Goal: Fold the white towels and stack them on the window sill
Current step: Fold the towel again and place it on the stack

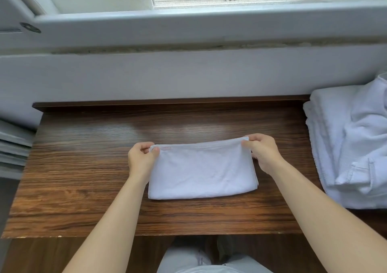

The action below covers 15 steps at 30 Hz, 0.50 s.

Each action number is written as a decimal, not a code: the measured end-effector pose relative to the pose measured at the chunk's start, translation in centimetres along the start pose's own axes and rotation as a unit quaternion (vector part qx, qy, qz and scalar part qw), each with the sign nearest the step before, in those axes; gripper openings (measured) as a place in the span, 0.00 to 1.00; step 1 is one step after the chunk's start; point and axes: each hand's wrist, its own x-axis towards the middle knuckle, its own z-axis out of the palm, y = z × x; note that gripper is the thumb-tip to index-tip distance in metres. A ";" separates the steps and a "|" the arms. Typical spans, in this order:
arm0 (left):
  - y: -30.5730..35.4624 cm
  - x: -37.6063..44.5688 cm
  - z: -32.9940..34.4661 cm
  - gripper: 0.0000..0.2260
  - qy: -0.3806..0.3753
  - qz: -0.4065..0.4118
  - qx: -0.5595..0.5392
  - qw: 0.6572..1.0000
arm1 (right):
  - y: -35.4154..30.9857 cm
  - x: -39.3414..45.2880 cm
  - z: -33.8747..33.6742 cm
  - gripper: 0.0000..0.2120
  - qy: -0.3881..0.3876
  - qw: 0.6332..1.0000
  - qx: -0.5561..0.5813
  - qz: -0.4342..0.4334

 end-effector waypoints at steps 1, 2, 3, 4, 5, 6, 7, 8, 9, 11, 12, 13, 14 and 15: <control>-0.1 0.1 -0.1 0.07 -0.001 0.001 -0.001 1.000 | 0.0 0.2 0.0 0.07 -0.003 1.000 0.001 0.009; -0.2 0.3 -0.1 0.08 -0.001 0.004 -0.001 1.000 | -0.1 0.4 0.1 0.07 -0.006 1.000 -0.003 0.020; -0.1 0.3 -0.1 0.09 -0.003 0.007 0.005 1.000 | -0.1 0.6 0.1 0.08 -0.009 0.999 -0.012 0.030; -0.1 0.5 -0.1 0.10 -0.006 0.007 0.016 1.000 | -0.2 0.8 0.1 0.08 -0.013 0.999 -0.025 0.036; -0.2 0.6 -0.1 0.13 -0.013 0.002 0.026 1.000 | -0.3 1.1 0.1 0.08 -0.016 0.998 -0.037 0.041; -0.2 0.6 -0.1 0.14 -0.017 -0.006 0.029 0.999 | -0.4 1.3 0.2 0.08 -0.022 0.998 -0.045 0.045; 0.0 0.6 -0.1 0.16 -0.021 -0.015 0.025 0.999 | -0.6 1.4 0.2 0.08 -0.032 0.997 -0.051 0.049; 0.2 0.4 0.0 0.16 -0.022 -0.024 0.018 0.999 | -0.7 1.5 0.3 0.09 -0.041 0.996 -0.057 0.051; 0.4 0.3 0.0 0.17 -0.022 -0.033 0.011 0.999 | -0.9 1.5 0.4 0.10 -0.044 0.996 -0.066 0.052; 0.6 0.0 0.0 0.15 -0.027 -0.057 -0.007 0.998 | -0.9 1.4 0.3 0.12 -0.035 0.996 -0.072 0.048; 0.6 -0.1 0.0 0.12 -0.033 -0.067 0.002 0.997 | -1.0 1.2 0.2 0.14 -0.025 0.996 -0.072 0.049; 0.6 -0.3 -0.3 0.06 -0.041 -0.077 0.015 0.996 | -1.0 1.0 0.0 0.15 -0.019 0.996 -0.073 0.055; 0.6 -0.6 -0.5 0.06 -0.047 -0.076 0.029 0.996 | -1.0 0.8 -0.4 0.15 -0.021 0.995 -0.077 0.063; 0.5 -0.6 -0.9 0.09 -0.060 -0.065 0.048 0.995 | -1.1 0.6 -0.7 0.14 -0.028 0.994 -0.082 0.068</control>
